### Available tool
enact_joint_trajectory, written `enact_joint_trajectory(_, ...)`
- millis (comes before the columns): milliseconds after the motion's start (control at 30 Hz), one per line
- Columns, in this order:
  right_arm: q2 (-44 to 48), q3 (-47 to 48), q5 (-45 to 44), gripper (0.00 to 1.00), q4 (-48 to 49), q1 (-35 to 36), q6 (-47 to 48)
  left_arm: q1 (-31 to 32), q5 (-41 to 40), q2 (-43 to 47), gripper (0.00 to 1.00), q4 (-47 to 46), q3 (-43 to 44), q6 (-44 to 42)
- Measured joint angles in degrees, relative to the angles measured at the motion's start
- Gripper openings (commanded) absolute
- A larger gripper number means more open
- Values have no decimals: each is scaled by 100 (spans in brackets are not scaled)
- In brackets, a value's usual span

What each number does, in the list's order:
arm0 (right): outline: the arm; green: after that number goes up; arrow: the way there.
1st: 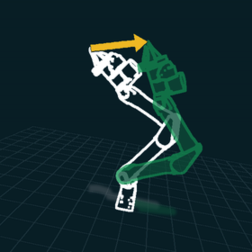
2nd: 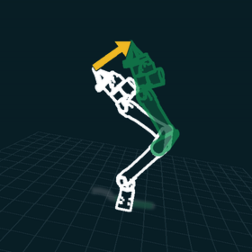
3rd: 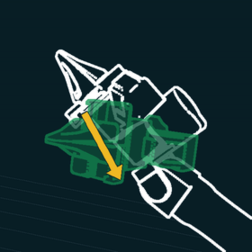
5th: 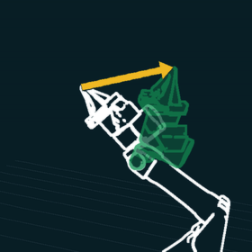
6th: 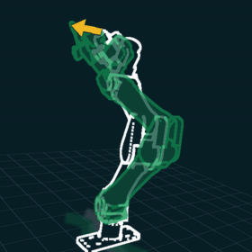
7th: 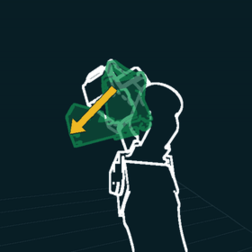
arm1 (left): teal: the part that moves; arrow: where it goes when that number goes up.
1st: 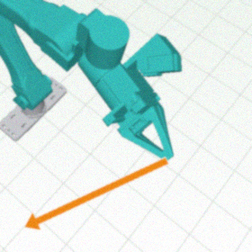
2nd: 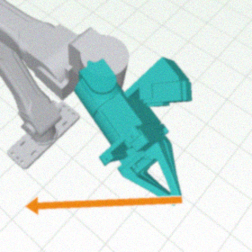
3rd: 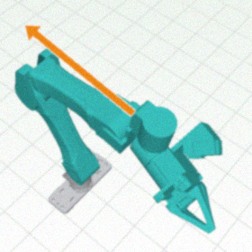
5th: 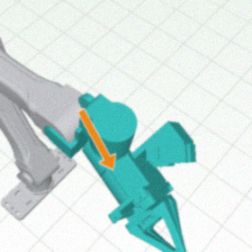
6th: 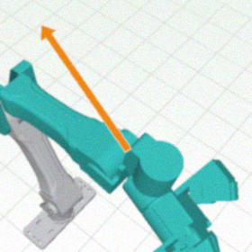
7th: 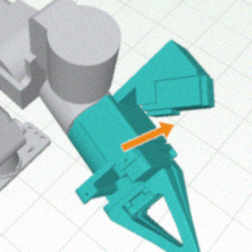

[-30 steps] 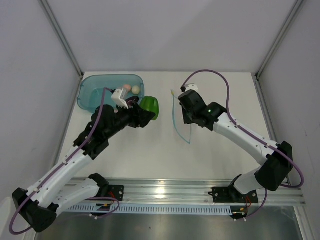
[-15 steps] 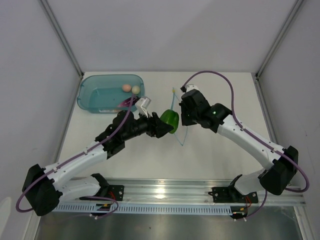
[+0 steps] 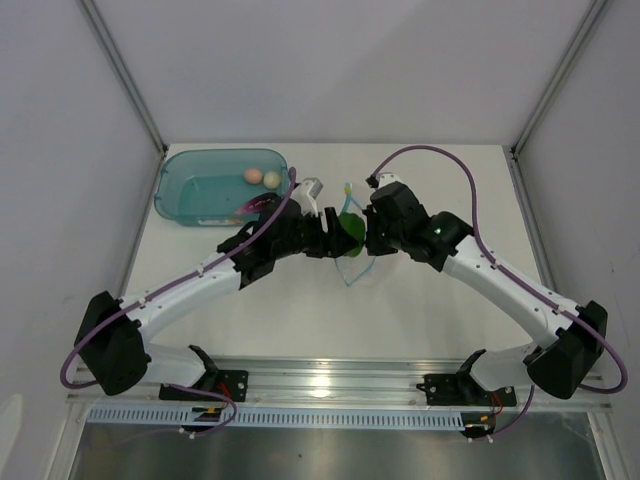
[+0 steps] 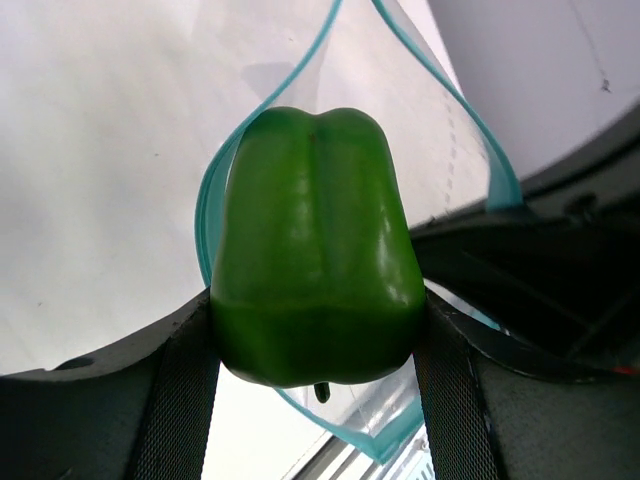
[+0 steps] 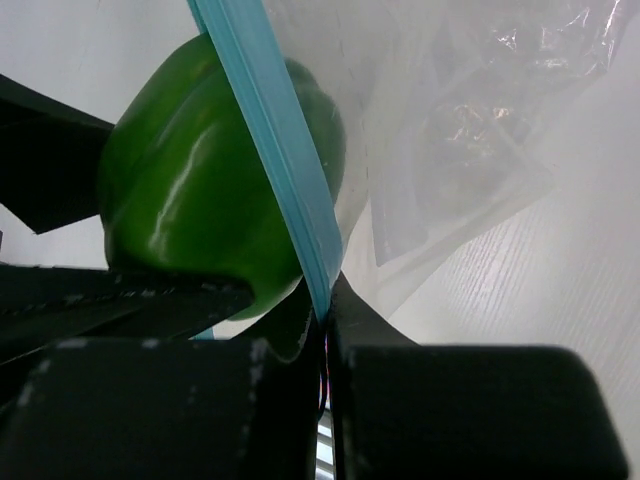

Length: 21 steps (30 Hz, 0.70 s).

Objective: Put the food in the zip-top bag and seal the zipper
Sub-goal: Place the fake vegetable in the zipper food storage bag.

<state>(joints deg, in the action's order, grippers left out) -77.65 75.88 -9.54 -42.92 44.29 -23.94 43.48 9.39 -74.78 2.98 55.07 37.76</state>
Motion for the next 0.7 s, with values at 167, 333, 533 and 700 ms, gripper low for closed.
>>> enact_joint_trajectory(167,26,0,72,0,39,13,0,105,-372,-282,1,732,487,72)
enact_joint_trajectory(333,28,0,105,0,61,-9,-2,251,-496,-304,12,968,518,81)
enact_joint_trajectory(533,28,0,103,0,74,-98,-7,310,-507,-299,38,944,514,76)
enact_joint_trajectory(700,28,0,105,0,72,-144,-15,330,-511,-299,53,918,511,72)
